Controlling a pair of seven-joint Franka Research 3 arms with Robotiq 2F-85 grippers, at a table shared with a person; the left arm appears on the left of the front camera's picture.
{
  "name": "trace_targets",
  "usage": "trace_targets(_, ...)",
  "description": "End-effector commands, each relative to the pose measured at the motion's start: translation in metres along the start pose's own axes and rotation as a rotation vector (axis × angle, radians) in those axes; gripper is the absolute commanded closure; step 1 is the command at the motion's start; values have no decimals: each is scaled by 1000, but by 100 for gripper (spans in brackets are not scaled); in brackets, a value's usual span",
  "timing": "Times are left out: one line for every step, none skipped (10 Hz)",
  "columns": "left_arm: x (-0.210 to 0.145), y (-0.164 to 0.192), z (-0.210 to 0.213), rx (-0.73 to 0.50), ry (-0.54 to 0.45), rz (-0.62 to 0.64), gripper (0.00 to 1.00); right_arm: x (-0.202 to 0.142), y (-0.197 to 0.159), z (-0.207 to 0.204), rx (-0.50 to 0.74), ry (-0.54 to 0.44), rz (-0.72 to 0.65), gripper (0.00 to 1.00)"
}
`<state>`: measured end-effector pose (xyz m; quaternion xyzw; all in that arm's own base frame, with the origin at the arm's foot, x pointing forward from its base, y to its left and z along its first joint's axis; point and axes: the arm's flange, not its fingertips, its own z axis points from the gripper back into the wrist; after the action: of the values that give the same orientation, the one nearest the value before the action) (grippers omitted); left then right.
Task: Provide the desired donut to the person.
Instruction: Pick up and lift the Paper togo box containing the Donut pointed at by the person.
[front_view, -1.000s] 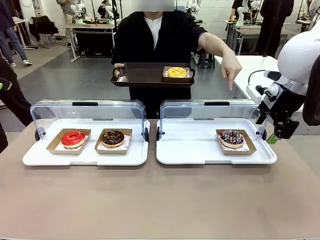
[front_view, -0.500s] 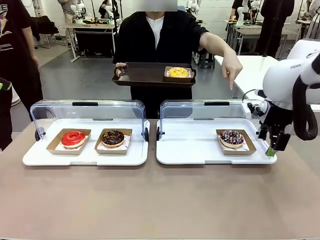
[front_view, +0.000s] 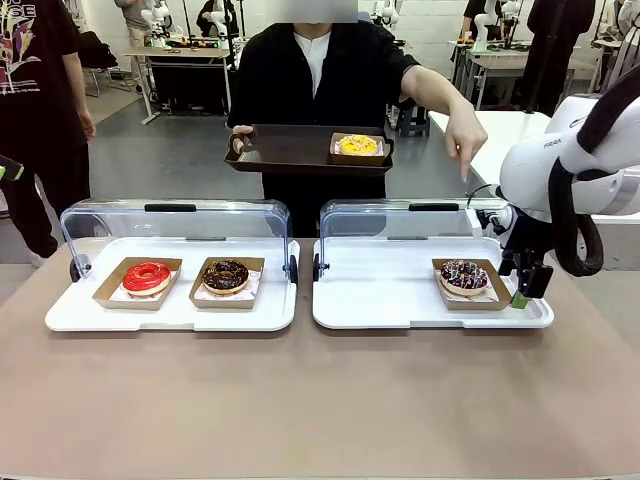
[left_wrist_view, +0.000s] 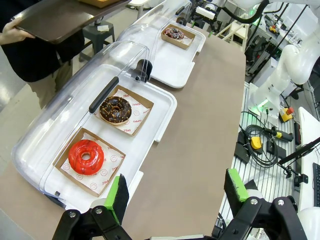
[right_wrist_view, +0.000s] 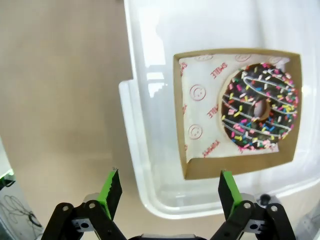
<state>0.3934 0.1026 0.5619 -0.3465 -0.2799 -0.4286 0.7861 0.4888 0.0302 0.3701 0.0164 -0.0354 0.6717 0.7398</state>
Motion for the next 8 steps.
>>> trace_targets(3,-2,0,-6,-14,14,0,-4,-13,-11,9,-48,-2,0)
trace_targets(3,-2,0,-6,-14,14,0,-3,-15,-11,10,-62,-33,0)
trace_targets(3,-2,0,-6,-14,14,0,2,-14,-6,-3,-22,-91,0)
trace_targets(3,-2,0,-6,-14,14,0,-1,-9,-10,15,-30,-22,0)
trace_targets(3,-2,0,-6,-14,14,0,-1,-9,-10,15,-30,-22,0)
trace_targets(3,-2,0,-6,-14,14,0,-1,-9,-10,15,-30,-22,0)
trace_targets(3,-2,0,-6,-14,14,0,-1,-9,-10,15,-30,-22,0)
trace_targets(3,-2,0,-6,-14,14,0,1,-11,-9,15,-32,-37,0)
